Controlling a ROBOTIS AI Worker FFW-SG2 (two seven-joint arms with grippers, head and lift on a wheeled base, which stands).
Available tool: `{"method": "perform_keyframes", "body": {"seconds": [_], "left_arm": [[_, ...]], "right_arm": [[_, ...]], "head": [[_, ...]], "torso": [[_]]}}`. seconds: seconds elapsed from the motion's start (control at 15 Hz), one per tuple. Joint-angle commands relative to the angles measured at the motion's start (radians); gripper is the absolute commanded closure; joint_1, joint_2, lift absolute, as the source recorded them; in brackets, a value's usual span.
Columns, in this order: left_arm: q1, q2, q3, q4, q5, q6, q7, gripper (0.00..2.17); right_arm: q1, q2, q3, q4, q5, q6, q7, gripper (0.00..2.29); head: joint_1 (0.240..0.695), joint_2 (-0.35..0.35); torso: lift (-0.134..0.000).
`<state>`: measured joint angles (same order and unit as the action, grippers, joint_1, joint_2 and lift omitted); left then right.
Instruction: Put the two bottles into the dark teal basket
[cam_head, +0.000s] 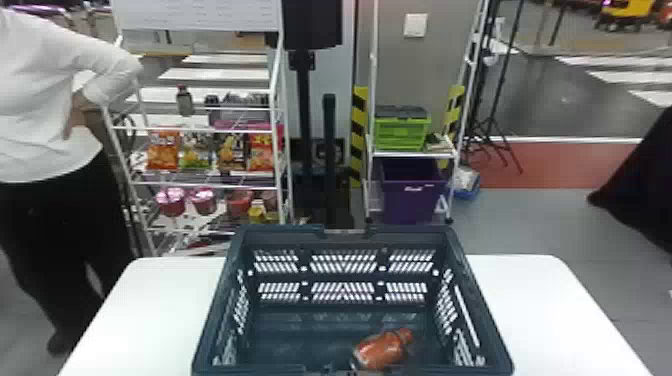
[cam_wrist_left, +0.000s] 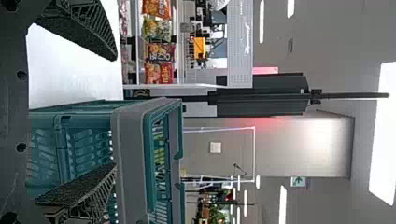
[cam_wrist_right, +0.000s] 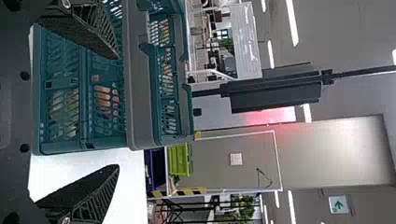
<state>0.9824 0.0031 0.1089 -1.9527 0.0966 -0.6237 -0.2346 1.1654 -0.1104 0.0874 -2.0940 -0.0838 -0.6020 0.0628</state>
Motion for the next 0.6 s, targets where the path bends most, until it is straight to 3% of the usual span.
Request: {"method": "perform_keyframes", "body": {"seconds": [0.0, 0.53], "left_arm": [[-0.002, -0.006, 0.0, 0.006, 0.0, 0.0, 0.0, 0.07], [-0.004, -0.006, -0.001, 0.005, 0.0, 0.003, 0.0, 0.07]], "right_arm": [[-0.003, 0.0, 0.0, 0.002, -0.004, 0.003, 0.0, 0.05], [-0.009, -0.002, 0.0, 0.002, -0.01, 0.009, 0.0, 0.05]], "head": [[0.499, 0.0], [0.499, 0.0]], "torso": [[0.0], [0.0]]}}
